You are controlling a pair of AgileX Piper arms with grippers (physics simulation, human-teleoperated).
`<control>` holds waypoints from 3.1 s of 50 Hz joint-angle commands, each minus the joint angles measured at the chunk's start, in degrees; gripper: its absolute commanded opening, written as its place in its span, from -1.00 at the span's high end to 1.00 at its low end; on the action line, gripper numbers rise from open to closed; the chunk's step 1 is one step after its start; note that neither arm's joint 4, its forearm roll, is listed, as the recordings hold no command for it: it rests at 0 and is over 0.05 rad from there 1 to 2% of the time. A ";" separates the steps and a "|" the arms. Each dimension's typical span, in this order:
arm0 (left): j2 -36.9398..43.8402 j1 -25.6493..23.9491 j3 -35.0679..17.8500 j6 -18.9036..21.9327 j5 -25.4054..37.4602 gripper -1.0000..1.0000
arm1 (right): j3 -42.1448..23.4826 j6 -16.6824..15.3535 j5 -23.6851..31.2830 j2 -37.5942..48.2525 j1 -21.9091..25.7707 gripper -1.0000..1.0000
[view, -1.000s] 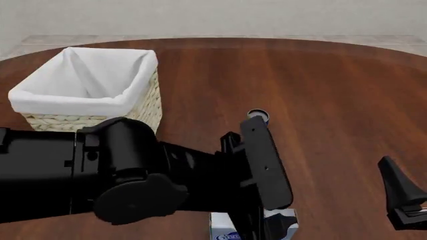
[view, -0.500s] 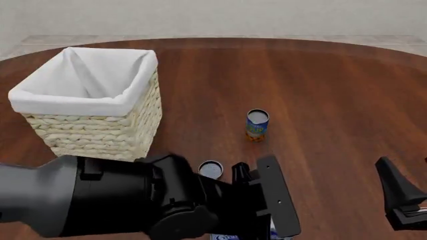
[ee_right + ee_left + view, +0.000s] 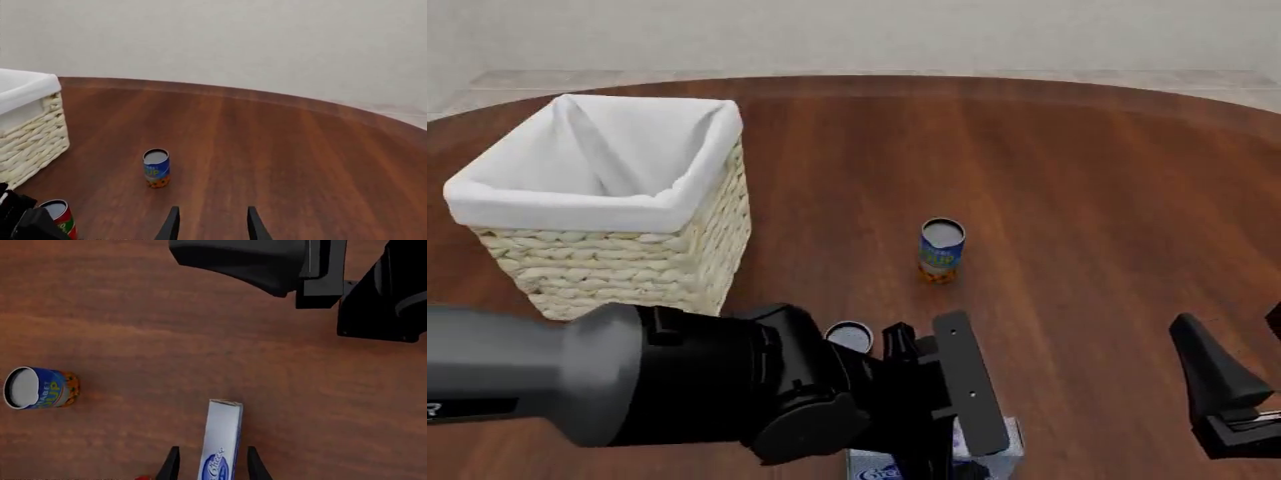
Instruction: Pick up the cream cheese box, and put it in the basket.
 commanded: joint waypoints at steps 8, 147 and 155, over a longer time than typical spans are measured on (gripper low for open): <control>3.79 1.62 -0.34 0.53 -0.91 -1.00 | 0.01 0.18 -0.96 1.54 0.64 -1.00; -33.87 49.83 -10.95 -16.13 -7.66 1.00 | -0.01 -0.56 -0.36 1.67 3.09 -1.00; -32.04 59.75 -5.81 -21.00 -15.69 1.00 | -0.01 -0.55 -0.58 1.88 3.15 -1.00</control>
